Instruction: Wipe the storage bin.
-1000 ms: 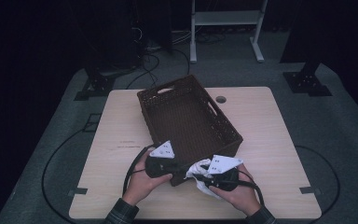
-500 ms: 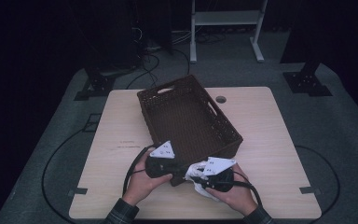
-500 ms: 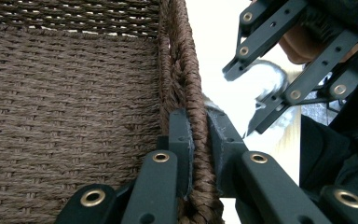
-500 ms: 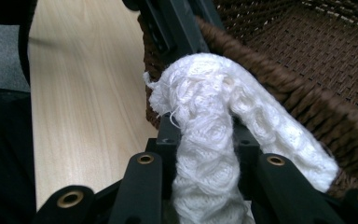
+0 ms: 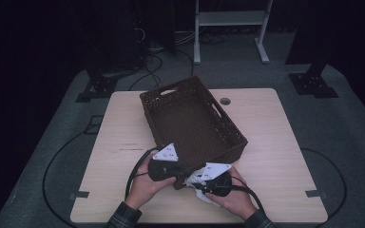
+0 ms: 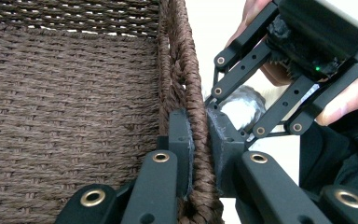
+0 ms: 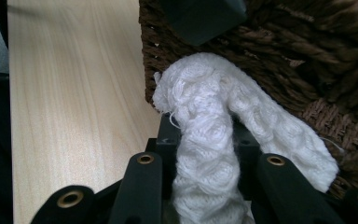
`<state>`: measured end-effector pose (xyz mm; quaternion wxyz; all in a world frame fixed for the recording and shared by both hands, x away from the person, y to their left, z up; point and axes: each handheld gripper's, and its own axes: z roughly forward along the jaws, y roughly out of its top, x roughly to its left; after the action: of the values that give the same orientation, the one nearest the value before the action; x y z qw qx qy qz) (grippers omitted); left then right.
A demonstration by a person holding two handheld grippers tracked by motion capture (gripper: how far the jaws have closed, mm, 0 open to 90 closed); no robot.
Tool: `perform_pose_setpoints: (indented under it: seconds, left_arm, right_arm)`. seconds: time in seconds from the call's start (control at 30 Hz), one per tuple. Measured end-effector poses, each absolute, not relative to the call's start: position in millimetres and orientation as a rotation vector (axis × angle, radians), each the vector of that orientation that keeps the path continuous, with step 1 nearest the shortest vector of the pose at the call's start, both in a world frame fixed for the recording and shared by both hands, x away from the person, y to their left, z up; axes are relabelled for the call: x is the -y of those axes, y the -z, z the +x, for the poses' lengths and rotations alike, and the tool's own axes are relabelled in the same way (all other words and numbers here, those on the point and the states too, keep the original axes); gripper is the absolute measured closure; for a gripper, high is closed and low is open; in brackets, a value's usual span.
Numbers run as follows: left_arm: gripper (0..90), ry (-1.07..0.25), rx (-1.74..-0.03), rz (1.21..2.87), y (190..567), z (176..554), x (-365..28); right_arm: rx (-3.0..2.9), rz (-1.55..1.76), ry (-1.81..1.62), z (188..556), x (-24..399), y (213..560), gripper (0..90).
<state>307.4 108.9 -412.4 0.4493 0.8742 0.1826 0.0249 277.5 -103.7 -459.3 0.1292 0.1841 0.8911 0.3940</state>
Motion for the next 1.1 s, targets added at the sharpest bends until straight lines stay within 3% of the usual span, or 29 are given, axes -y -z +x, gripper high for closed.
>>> perform_pose_setpoints:
  seconds: [0.8, 1.1]
  left_arm:
    - [80.5, -0.062, -0.456, 2.157, 412.2, 307.1, -109.0]
    - [80.4, -0.06, -0.46, 2.155, 412.7, 306.6, -108.5]
  right_arm:
    - [-2.579, 0.431, -1.24, 265.3, 84.1, 453.6, 70.7]
    - [-2.615, 0.417, -1.205, 265.8, 76.3, 467.0, 70.8]
